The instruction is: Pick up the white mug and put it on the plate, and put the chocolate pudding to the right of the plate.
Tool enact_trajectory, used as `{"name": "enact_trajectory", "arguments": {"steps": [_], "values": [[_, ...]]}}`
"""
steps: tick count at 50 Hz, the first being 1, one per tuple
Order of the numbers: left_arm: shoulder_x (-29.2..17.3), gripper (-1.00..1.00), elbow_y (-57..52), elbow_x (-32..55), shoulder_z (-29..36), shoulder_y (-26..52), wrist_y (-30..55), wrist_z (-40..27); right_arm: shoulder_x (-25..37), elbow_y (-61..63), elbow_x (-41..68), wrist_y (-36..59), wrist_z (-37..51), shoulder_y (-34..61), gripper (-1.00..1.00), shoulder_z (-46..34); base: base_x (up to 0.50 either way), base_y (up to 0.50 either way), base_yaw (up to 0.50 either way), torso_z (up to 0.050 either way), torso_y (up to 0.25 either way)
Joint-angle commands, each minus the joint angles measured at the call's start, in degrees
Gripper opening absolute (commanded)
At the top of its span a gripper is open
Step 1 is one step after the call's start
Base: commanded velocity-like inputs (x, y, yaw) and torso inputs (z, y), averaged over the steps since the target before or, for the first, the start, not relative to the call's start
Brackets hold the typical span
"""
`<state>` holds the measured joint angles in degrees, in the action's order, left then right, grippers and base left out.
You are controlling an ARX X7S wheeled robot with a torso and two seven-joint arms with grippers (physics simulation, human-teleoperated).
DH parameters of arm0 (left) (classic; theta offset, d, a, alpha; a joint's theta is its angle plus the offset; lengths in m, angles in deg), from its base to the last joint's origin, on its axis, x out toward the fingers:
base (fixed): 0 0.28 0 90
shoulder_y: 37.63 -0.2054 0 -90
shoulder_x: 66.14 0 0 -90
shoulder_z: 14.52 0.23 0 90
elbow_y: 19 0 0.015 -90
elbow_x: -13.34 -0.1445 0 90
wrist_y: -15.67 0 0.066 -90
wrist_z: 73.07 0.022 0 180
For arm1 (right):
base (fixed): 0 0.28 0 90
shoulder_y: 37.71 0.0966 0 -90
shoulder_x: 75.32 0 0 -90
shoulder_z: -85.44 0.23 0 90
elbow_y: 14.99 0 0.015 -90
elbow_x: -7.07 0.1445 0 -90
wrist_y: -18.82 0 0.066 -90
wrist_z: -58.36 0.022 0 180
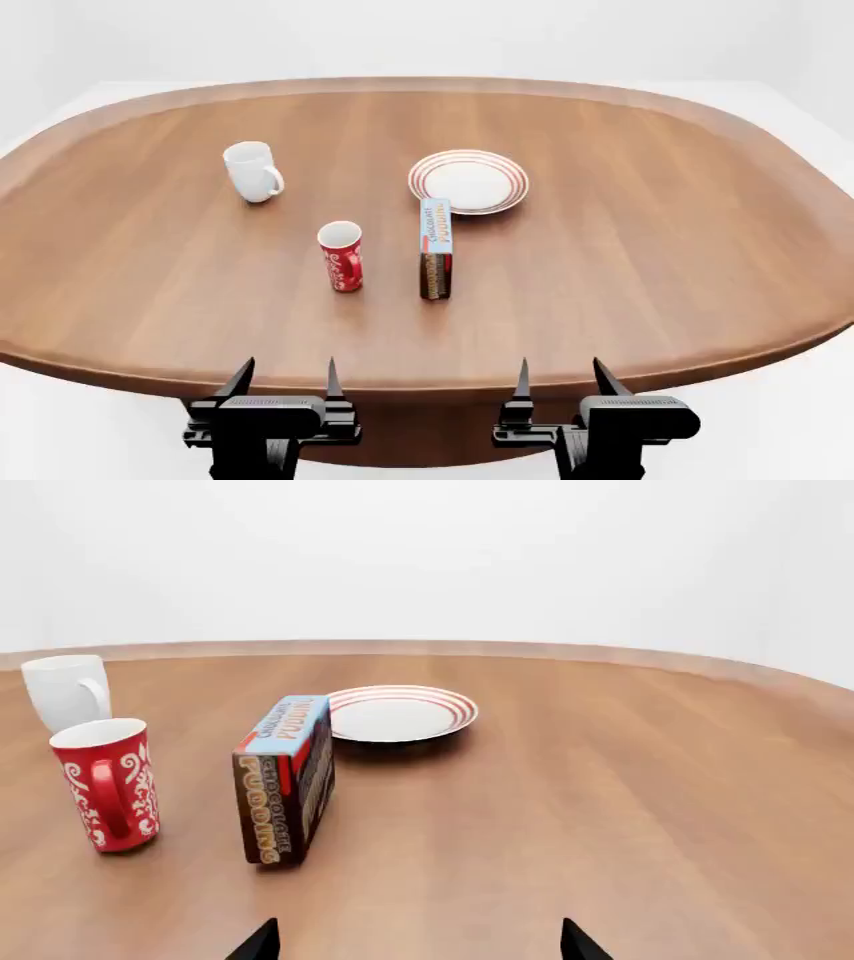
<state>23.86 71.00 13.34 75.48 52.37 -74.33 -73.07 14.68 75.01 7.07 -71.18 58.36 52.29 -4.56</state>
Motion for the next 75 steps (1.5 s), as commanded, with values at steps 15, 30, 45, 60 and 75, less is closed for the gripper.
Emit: {"name": "enact_trajectory", "arguments": {"steps": [15,30,45,60,75], "values": [[-3.0,1.00,0.5,2.7,3.7,0.4,0.0,-3.6,2.9,0.1,3.4,0.2,3.7,0.1,1.00,-3.7,0.00,0.00,0.00,0.000,0.000],[-2.6,1.00,1.1,1.3,3.2,0.5,0.8,-3.4,2.1,-0.1,2.7,0.5,3.3,-0.1,1.00,-3.2,0.00,0.00,0.00,0.000,0.000],[-4.6,1.00,-3.0,1.6,3.5,0.5,1.5,-6.8,4.0,3.8,5.7,2.7,6.0,0.7,1.00,-2.9,0.00,0.00,0.00,0.000,0.000],[-8.7,1.00,-42.6,3.9,-13.8,-0.9,5.8,-17.5,7.3,36.3,11.4,-8.7,13.2,2.4,1.00,11.6,0.00,0.00,0.00,0.000,0.000],[-10.0,1.00,-52.2,5.7,-21.4,-2.9,4.2,-20.5,8.7,42.6,11.0,-15.2,14.3,2.4,1.00,13.9,0.00,0.00,0.00,0.000,0.000]]}}
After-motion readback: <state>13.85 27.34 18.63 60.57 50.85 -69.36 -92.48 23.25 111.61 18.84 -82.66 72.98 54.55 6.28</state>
